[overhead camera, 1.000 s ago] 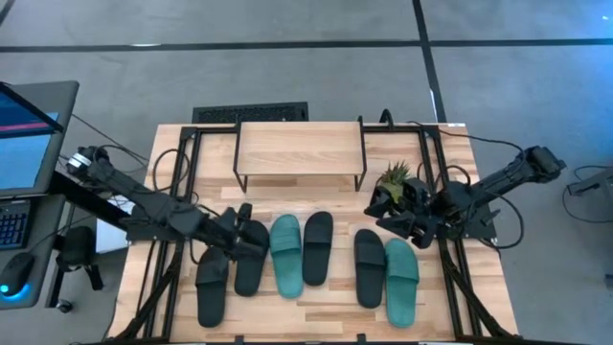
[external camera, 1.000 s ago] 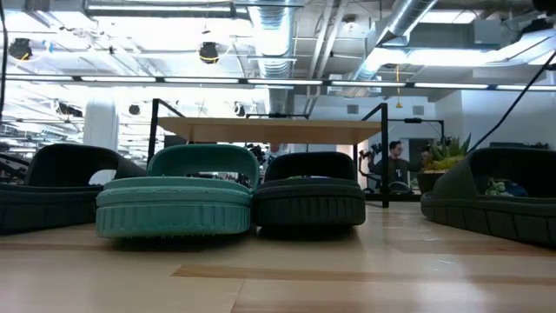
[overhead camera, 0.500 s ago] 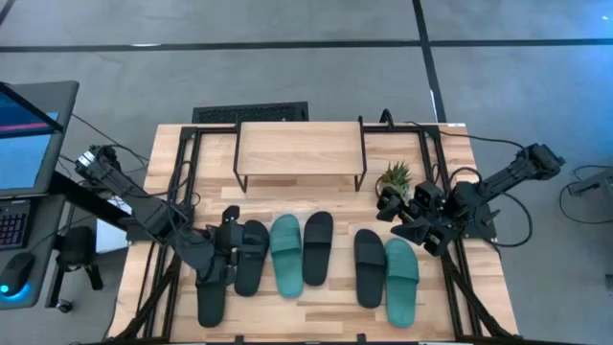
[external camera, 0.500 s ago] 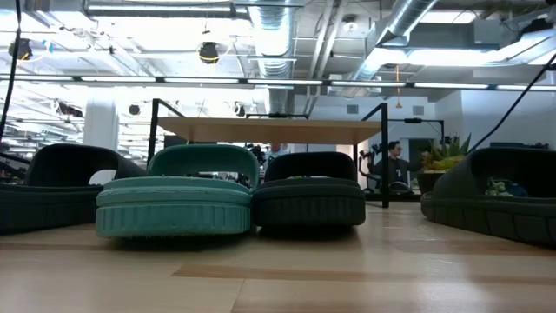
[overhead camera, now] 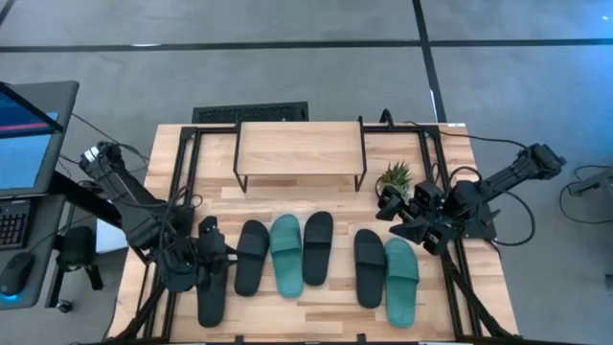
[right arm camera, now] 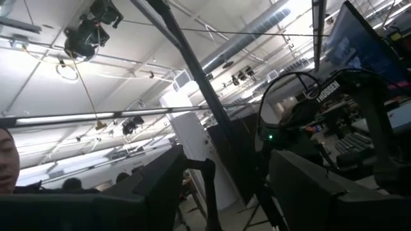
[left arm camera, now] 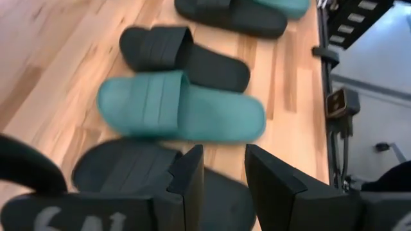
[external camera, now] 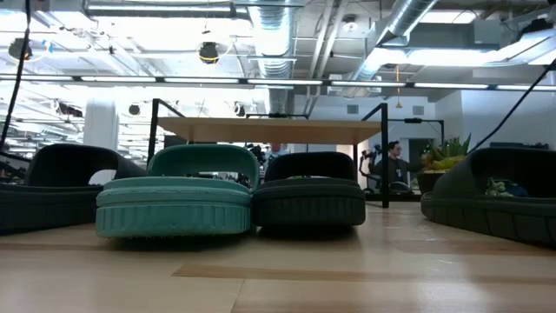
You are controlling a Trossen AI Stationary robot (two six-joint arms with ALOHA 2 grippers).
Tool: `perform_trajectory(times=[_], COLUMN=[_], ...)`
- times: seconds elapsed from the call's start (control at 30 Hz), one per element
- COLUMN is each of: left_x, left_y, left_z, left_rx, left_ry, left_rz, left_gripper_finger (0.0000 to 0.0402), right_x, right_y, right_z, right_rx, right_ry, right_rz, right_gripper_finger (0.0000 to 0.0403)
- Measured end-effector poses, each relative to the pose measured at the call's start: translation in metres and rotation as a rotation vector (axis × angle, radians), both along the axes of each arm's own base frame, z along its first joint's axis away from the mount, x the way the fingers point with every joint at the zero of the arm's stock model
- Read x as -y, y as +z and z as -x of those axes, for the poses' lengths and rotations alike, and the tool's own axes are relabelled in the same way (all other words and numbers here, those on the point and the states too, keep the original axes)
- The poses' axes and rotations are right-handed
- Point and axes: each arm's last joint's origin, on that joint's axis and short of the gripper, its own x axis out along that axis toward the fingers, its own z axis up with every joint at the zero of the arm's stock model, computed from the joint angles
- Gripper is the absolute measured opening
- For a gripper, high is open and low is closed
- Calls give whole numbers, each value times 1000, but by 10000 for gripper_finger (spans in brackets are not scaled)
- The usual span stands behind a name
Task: Pick and place slides into the shelf
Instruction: Put the black slipper on the shelf
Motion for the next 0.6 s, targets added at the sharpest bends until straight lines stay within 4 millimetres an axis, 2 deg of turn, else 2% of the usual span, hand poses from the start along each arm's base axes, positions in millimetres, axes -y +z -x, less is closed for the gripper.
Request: perform_trajectory(times=[0.17, 0.3, 0.47, 0.6], left_x=[-1, 5, 20, 37], left_y=[-7, -19, -37, -40], left_z=[9, 9, 0, -7], left_rx=[-145, -286, -417, -482], left_ry=[-30, -77, -110, -127], left_rz=[19, 30, 20, -31], left_gripper_finger=[103, 103, 103, 103], right_x=[0, 0, 0, 0], right_y=[0, 0, 0, 0], right_z=[0, 0, 0, 0], right_rx=[0, 0, -1, -2], right_ry=[0, -1, -5, -5], right_rz=[0, -1, -2, -2], right_gripper_finger=[214, 214, 214, 214])
